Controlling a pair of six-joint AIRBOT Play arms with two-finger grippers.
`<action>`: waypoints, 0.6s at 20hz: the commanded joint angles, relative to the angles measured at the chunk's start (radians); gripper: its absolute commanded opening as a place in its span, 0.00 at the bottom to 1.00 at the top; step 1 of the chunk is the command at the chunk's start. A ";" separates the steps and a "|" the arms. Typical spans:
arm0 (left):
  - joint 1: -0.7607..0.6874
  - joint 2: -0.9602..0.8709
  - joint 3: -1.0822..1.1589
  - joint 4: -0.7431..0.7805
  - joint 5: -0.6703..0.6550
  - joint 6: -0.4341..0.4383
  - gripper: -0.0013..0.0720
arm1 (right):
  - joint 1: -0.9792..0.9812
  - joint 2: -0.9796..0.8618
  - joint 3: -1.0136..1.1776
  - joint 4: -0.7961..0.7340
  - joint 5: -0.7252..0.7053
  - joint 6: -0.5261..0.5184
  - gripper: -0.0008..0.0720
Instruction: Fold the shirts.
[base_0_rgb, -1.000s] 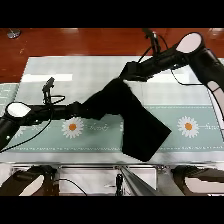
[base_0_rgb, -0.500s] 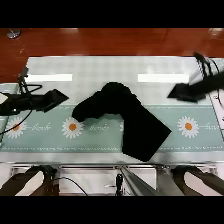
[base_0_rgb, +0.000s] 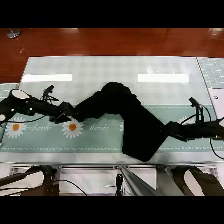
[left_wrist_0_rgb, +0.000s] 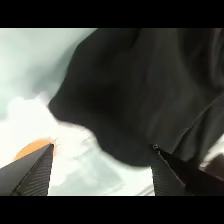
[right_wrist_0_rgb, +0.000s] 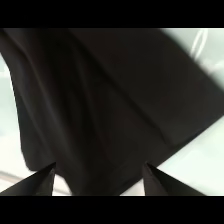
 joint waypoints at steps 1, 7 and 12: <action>-0.052 -0.068 0.013 -0.138 0.025 0.061 0.97 | -0.003 0.030 -0.040 0.014 0.047 -0.004 0.87; -0.130 -0.090 0.076 -0.138 0.021 0.133 0.06 | -0.003 0.029 -0.121 -0.061 0.084 0.051 0.87; -0.131 -0.090 0.114 -0.138 0.016 0.135 0.06 | 0.039 -0.042 -0.121 -0.058 0.050 0.048 0.87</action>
